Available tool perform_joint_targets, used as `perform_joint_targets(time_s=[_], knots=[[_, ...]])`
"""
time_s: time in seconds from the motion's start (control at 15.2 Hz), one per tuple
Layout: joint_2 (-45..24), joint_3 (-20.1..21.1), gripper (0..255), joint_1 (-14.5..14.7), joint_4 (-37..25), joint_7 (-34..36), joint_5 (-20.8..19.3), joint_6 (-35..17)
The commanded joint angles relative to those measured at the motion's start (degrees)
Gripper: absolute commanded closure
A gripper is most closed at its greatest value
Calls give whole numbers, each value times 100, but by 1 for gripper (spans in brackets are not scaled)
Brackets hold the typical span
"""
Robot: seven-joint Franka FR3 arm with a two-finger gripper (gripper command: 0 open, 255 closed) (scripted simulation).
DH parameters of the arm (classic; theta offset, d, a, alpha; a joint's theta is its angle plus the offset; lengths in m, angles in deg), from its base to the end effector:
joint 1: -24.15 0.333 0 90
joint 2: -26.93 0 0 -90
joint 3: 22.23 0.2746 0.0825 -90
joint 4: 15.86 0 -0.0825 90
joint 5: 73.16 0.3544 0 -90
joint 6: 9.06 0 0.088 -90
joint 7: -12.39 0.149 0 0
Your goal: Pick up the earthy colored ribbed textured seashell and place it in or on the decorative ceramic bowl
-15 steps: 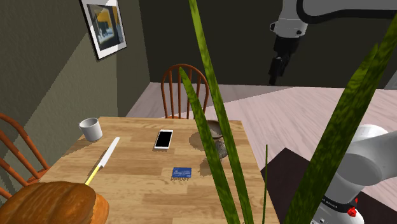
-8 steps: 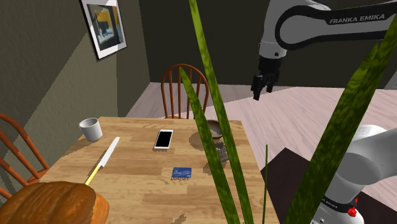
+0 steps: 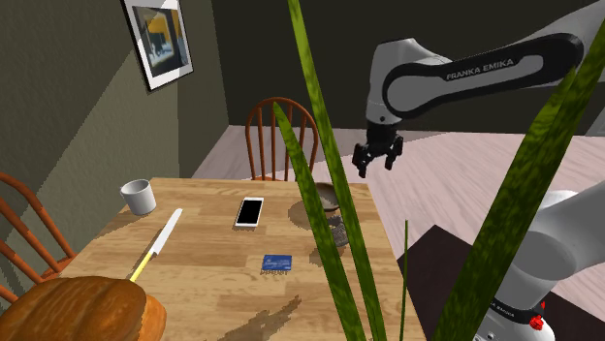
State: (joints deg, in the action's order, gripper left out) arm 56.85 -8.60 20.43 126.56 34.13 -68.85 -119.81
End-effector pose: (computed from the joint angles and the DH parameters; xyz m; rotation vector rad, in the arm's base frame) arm 0.3718 0.0690 0.3954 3.0567 -0.4118 -0.0421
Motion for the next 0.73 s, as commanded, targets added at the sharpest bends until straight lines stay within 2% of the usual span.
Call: perform_joint_targets(time_s=[0.0,0.33,0.66], knots=[[-395,182,0,-66,41,482,83,-414],[-1404,555,0,-231,-18,1606,151,-1295],[-2570,800,0,-370,-286,2787,-28,-2122]])
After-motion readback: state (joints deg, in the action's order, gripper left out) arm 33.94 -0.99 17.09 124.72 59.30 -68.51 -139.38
